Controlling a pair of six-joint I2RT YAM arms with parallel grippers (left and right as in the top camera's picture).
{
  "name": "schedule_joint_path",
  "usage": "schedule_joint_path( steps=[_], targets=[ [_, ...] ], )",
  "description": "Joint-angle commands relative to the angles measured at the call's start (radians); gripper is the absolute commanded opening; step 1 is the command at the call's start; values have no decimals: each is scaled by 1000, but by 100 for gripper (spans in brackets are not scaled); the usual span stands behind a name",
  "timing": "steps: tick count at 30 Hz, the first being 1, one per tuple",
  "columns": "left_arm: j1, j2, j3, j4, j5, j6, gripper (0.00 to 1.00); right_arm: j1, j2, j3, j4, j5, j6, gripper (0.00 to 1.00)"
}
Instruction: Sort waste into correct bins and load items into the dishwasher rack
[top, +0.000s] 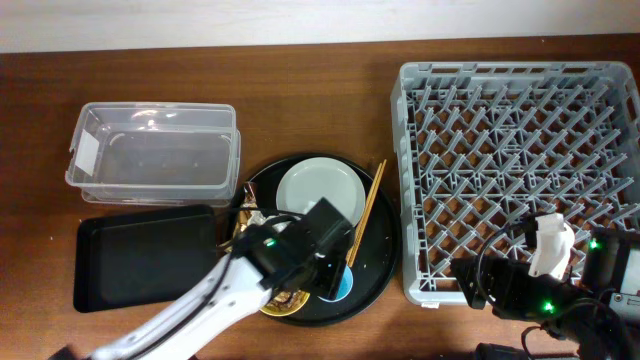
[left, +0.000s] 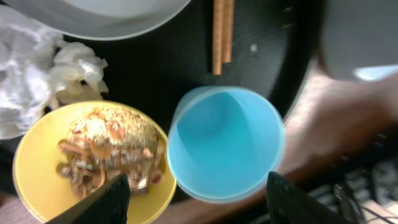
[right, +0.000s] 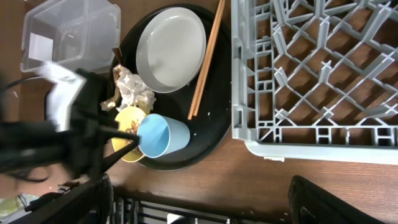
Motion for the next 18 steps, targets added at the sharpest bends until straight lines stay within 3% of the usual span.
schedule_joint_path(
  steps=[1, 2, 5, 6, 9, 11, 13, 14, 16, 18],
  targets=[
    [-6, 129, -13, 46, -50, -9, 51, 7, -2, 2, -9, 7, -30, 89],
    [-6, 166, -13, 47, -50, -9, 49, 7, -2, 2, -11, 15, -30, 90],
    [-7, 203, -10, 73, -51, -6, 8, 7, -2, 2, -11, 30, -30, 90],
    [-7, 202, 3, 72, -50, -6, 1, 7, -2, 2, -11, 30, -30, 90],
    [9, 143, 118, -19, -42, -6, 1, 7, -2, 2, -11, 40, -30, 90],
    [98, 38, 223, -151, 23, -6, 1, 7, -2, 2, -11, 40, -30, 91],
    [232, -94, 246, -133, 291, 55, 1, 7, -2, 2, -10, -52, -83, 91],
    [301, -159, 246, -83, 513, 126, 1, 7, -2, 2, -9, -273, -236, 91],
    [385, -238, 246, 16, 814, 179, 1, 7, -2, 2, -1, -592, -365, 91],
    [402, -299, 246, 128, 973, 177, 1, 7, -2, 2, 35, -740, -369, 91]
  ],
)
